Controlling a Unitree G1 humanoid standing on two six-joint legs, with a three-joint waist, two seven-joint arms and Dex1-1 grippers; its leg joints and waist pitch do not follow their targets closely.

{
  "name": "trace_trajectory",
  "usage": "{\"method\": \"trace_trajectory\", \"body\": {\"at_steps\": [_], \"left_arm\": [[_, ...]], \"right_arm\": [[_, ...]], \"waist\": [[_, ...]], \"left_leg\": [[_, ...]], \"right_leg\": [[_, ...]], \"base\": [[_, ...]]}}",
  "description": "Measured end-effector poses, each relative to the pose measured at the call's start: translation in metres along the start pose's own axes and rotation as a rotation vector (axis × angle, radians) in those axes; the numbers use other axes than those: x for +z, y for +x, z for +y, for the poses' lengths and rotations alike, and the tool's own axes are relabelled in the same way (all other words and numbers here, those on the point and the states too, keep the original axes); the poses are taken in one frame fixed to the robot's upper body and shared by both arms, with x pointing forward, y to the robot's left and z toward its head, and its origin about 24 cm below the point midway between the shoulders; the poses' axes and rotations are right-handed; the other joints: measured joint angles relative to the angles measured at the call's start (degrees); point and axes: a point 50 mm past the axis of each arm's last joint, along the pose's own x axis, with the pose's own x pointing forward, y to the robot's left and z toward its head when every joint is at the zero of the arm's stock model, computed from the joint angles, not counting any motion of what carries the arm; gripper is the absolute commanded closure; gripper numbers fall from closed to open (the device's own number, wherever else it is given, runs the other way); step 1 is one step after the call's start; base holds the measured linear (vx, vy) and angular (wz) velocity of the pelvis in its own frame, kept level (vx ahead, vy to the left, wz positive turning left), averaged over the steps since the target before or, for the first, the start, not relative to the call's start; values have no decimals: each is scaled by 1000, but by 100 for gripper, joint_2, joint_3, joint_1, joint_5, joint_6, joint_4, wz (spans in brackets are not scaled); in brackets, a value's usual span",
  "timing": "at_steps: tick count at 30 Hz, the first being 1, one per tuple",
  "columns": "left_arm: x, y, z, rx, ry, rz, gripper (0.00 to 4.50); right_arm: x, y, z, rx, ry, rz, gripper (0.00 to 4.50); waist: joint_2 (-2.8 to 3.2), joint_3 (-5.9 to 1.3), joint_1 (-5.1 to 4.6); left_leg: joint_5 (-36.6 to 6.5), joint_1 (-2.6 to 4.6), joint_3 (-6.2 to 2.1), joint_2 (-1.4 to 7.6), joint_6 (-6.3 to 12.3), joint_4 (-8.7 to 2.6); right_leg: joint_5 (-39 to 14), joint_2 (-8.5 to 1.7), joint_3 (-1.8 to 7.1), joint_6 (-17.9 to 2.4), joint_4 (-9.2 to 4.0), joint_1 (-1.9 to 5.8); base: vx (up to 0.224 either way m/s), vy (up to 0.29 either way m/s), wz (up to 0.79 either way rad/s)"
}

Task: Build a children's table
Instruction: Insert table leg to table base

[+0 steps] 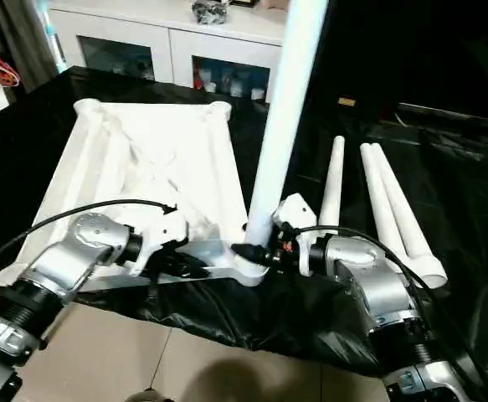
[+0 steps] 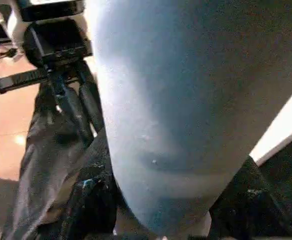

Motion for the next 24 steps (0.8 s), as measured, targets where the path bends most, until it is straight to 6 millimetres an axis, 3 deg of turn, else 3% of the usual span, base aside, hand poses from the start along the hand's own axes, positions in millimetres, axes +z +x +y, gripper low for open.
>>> {"method": "trace_trajectory", "body": {"at_steps": [5, 13, 18, 24], "left_arm": [[0, 0, 1, 8, -3, 2, 450], [9, 12, 11, 148, -55, -15, 450], [23, 30, 20, 344, -153, -30, 450], [38, 49, 23, 507, -195, -38, 450]], "right_arm": [[0, 1, -2, -1, 2, -2, 259], [1, 11, -18, -197, 68, -41, 259], [10, 32, -41, -477, 142, -69, 259], [22, 50, -54, -648, 209, -75, 259]], "waist": [[0, 0, 1], [-31, 19, -40], [-55, 38, -239], [-46, 41, -279]], "left_leg": [[1, 2, 1, 0, 0, 0], [2, 10, 3, 2, -3, 2], [0, 7, 3, 0, -7, 2], [-8, -13, 9, 2, -19, -19]], "right_leg": [[1, -1, 0, -1, 1, 1], [3, -4, 0, -4, 5, -5], [18, -10, 0, -23, 1, -23], [32, -8, 0, -55, 6, -58]], "base": [[0, 0, 0], [0, 0, 0], [0, 0, 0], [0, 0, 0]]}}
